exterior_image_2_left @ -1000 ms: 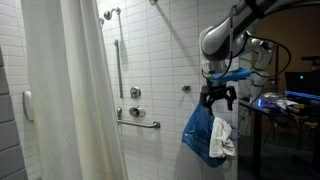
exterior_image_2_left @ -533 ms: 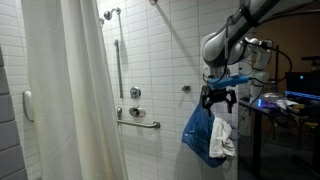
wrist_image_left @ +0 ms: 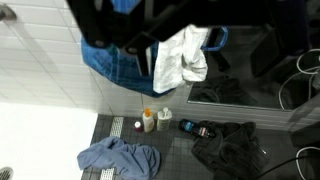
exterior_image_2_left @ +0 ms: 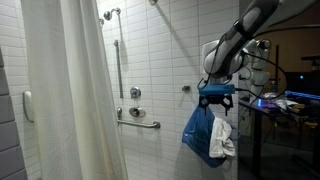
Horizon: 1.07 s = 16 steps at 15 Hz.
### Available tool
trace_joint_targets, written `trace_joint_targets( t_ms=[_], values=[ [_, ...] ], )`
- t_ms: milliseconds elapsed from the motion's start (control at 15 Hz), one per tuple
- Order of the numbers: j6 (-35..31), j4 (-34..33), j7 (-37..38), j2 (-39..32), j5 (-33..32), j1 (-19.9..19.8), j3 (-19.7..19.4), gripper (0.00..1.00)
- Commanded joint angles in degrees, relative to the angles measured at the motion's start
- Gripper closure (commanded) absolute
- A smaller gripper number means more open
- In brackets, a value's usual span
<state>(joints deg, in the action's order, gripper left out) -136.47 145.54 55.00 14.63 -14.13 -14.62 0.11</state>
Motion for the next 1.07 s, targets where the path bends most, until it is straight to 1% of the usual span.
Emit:
trace_joint_targets(
  t_ms=[0,133,267,467,667,1000],
  values=[
    [-3.1,-1.8,15.2,-4.0,-9.4,-2.8,1.3,0.00],
    [-2.5,-2.6,24.6,-5.5,-15.9,-3.4,0.9,0.00],
    [-0.7,-3.6,32.1,-7.1,-21.2,-3.1,0.2,0.00],
    [2.2,-5.3,39.8,-9.8,-26.6,-1.5,-1.4,0.00],
    [4.9,-6.7,43.7,-11.6,-29.0,0.1,-2.7,0.00],
    [8.0,-10.1,46.3,-15.0,-29.5,2.4,-4.7,0.00]
  ],
)
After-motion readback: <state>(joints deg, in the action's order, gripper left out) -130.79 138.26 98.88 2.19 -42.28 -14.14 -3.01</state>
